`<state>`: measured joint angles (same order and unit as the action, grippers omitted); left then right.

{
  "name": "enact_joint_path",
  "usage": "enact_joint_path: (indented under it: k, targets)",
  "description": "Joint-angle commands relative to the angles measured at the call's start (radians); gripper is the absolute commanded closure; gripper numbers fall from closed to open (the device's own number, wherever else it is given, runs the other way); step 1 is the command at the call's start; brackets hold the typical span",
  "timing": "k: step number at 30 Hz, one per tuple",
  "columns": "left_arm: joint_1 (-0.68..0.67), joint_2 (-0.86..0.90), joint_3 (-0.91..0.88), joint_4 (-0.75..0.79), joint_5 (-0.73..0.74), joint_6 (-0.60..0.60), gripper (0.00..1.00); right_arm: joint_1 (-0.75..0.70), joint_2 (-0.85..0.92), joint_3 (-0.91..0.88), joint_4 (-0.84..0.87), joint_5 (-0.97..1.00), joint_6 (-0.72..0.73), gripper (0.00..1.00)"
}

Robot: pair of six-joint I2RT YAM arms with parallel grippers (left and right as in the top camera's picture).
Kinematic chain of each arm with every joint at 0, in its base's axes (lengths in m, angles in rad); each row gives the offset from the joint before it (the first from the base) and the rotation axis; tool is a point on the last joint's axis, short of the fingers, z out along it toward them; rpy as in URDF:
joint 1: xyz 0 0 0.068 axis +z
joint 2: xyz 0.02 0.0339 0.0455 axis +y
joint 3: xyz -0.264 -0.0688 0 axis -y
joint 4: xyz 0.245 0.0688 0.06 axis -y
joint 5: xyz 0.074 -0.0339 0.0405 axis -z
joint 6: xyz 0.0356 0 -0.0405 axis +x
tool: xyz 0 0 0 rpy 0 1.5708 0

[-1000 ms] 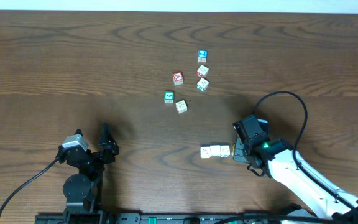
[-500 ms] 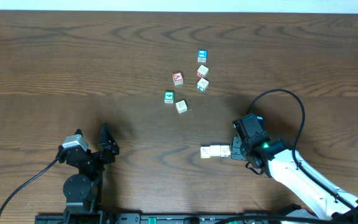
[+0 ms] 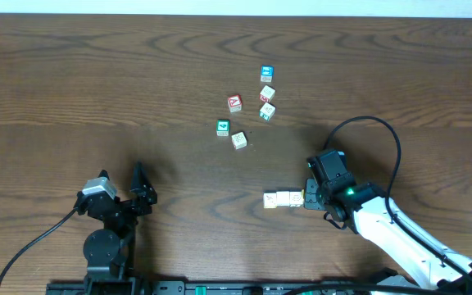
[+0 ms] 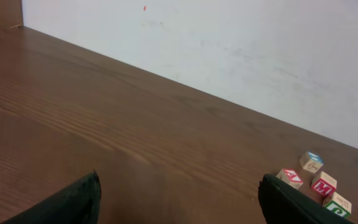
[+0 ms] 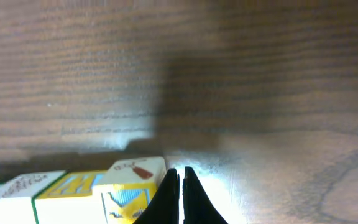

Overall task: Lift 5 blocks
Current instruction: 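Open right gripper and nudge the 'K' block into the row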

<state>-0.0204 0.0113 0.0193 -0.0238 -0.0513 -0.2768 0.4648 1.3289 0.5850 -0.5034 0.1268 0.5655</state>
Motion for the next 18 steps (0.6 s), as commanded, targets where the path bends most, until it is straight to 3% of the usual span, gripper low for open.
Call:
enact_joint_path:
  k: [1,18]
  targets:
    - [0.003,0.0,-0.015,-0.045,-0.016,0.006,0.18,-0.026,0.006,-0.007,0.029,0.04,-0.038,0.98]
    - [0.003,0.0,-0.015,-0.045,-0.016,0.006,0.19,-0.028,0.007,-0.007,0.108,-0.098,-0.179,0.97]
